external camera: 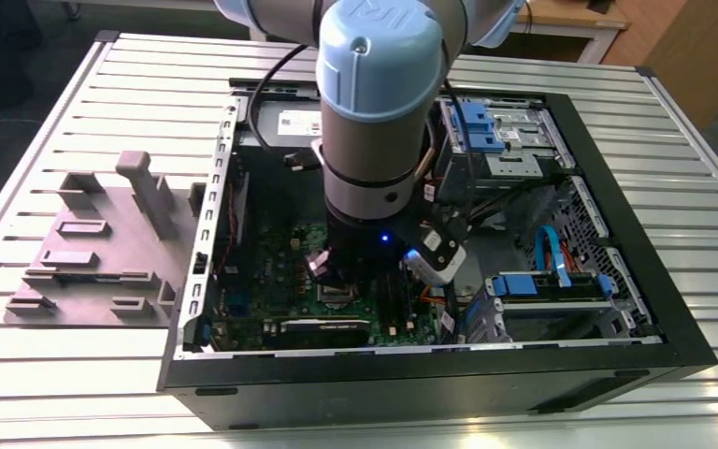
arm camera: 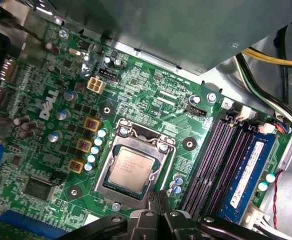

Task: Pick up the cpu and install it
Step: 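Install the first cpu locking lever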

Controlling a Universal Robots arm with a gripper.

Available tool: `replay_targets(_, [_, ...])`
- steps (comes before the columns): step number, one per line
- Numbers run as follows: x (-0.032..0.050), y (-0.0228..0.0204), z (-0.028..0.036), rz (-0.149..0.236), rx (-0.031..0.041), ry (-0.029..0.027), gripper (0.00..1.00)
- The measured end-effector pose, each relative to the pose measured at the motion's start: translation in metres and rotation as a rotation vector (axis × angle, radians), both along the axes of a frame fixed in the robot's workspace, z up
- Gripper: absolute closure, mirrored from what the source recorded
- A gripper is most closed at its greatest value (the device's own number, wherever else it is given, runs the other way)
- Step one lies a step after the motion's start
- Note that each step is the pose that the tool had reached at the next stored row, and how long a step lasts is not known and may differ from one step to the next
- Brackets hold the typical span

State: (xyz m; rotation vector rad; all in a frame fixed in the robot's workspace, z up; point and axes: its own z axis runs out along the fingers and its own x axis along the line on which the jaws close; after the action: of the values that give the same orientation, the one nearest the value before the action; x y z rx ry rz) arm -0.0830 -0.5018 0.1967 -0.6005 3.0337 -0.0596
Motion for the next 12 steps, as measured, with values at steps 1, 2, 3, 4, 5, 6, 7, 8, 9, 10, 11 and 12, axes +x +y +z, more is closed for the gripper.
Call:
replay_targets(1, [0.0,0.0,-0.0007,0.0,-0.0007,-0.0049,0.9])
replay_targets(2, [0.0,0.0,-0.0014,0.0,-0.0019,-0.01,0.9])
replay_targets(3, [-0.0001,0.0,-0.002,0.0,-0.0033,-0.015,0.9])
replay_targets(4, [-0.0002,0.0,-0.0026,0.0,-0.0047,-0.0202,0.9])
replay_targets(5, [-0.0003,0.0,-0.0031,0.0,-0.006,-0.0251,0.9])
replay_targets(6, [-0.0004,-0.0001,-0.0037,0.0,-0.0069,-0.0311,0.9])
replay_targets(7, [-0.0007,-0.0001,-0.0043,0.0,-0.0071,-0.0376,0.9])
replay_targets(8, [-0.0011,0.0,-0.0048,0.0,-0.0068,-0.0442,0.9])
replay_targets(9, [-0.0014,0.0,-0.0051,0.0,-0.0066,-0.0499,0.9])
replay_targets(10, [-0.0016,0.0,-0.0053,0.0,-0.0067,-0.0539,0.9])
replay_targets(11, [-0.0015,0.0,-0.0053,0.0,-0.0067,-0.0549,0.9])
replay_targets(12, [-0.0016,0.0,-0.0053,0.0,-0.0067,-0.0549,0.9])
